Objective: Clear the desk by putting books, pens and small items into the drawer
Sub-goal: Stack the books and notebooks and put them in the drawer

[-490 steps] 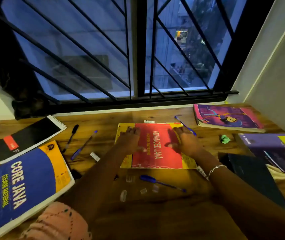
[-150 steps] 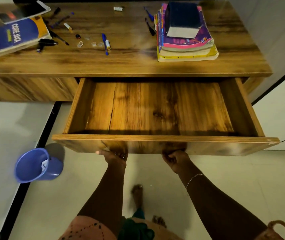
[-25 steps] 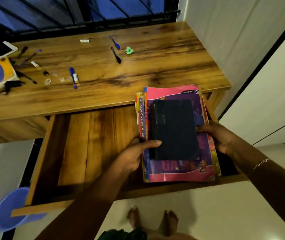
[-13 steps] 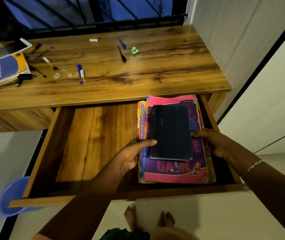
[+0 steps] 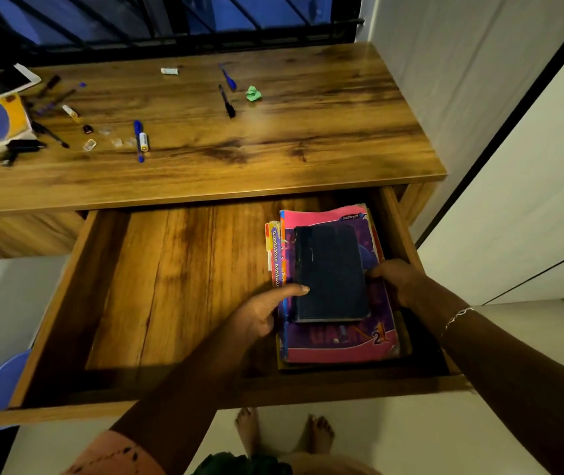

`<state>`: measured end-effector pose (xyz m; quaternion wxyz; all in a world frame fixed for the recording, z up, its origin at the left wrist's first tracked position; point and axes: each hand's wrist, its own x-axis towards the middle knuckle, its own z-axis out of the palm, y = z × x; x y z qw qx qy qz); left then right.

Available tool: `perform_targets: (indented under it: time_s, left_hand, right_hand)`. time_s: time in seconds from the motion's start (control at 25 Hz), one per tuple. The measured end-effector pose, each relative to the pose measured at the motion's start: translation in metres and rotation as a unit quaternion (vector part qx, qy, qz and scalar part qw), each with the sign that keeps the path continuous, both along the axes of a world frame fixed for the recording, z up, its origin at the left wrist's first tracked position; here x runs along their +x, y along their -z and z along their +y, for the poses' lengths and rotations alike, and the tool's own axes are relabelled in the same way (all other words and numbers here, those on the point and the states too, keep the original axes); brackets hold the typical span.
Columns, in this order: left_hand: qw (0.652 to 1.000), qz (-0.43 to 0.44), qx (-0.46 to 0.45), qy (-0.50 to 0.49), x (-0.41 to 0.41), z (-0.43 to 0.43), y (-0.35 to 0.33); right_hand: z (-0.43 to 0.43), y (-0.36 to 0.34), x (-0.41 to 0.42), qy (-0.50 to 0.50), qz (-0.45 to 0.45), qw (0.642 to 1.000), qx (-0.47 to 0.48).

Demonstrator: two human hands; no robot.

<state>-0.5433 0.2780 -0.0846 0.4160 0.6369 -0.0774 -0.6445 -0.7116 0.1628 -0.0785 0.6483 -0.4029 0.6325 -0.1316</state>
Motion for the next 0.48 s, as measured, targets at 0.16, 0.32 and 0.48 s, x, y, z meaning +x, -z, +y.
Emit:
perform_targets:
  time_s: [0.16,0.32,0.48]
  left_hand:
    - [0.999,-0.038,-0.005,0.022,-0.013,0.001,0.008]
    - [0.994,-0.099,-0.008,0.053,-0.017,0.005,0.018]
    - [0.976,-0.201,0.036,0.074,-0.03,0.003,0.023]
  right_hand:
    - [0.004,0.008,0.0,-0.013,0.036,0.998,-0.041]
    - [0.009,0.011,-0.004,-0.019,0.08,0.994,-0.069]
    - [0.014,0.011,-0.002,-0.045,0.061,0.991,-0.112]
